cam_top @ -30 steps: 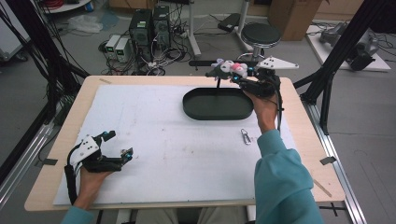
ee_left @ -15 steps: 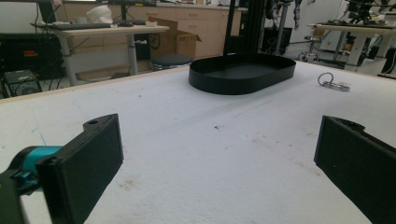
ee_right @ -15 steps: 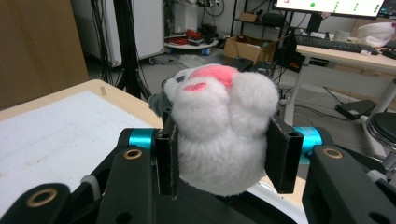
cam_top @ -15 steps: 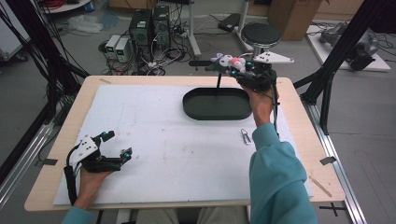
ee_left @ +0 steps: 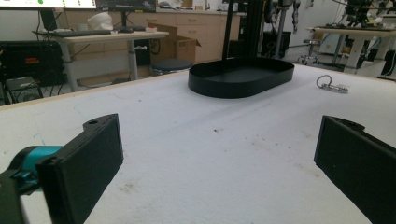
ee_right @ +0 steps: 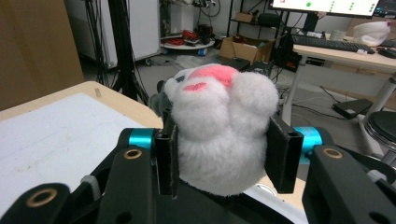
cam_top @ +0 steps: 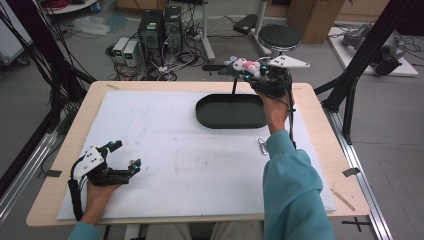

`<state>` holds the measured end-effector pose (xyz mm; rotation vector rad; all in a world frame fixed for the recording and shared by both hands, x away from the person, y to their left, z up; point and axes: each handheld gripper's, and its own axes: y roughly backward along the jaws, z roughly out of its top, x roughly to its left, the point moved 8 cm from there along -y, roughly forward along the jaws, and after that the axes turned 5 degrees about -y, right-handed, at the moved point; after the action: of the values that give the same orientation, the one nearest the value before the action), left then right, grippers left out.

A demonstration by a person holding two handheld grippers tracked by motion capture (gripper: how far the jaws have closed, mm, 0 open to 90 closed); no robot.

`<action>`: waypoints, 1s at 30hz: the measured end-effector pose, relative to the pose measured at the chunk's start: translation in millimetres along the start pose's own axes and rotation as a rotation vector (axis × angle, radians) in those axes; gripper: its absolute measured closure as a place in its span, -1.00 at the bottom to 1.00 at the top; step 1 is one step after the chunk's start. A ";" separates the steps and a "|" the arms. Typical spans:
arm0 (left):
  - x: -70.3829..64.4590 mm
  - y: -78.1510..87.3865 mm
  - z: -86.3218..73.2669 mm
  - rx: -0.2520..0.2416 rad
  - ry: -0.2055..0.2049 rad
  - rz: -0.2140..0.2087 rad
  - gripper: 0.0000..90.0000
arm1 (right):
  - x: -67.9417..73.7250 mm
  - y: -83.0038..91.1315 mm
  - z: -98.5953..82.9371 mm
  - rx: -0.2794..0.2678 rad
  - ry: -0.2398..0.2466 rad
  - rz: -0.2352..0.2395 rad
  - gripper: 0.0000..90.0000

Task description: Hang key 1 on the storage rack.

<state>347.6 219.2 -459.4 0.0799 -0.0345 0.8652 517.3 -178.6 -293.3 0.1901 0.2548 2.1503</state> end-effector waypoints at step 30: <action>-1.0 0.2 0.2 -0.003 -0.015 0.008 -0.96 | 14.1 -19.4 -1.6 0.023 -0.008 0.046 0.21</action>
<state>346.8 218.6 -459.3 0.0836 -0.0501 0.8722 524.6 -156.5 -299.2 0.2192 0.2734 2.1921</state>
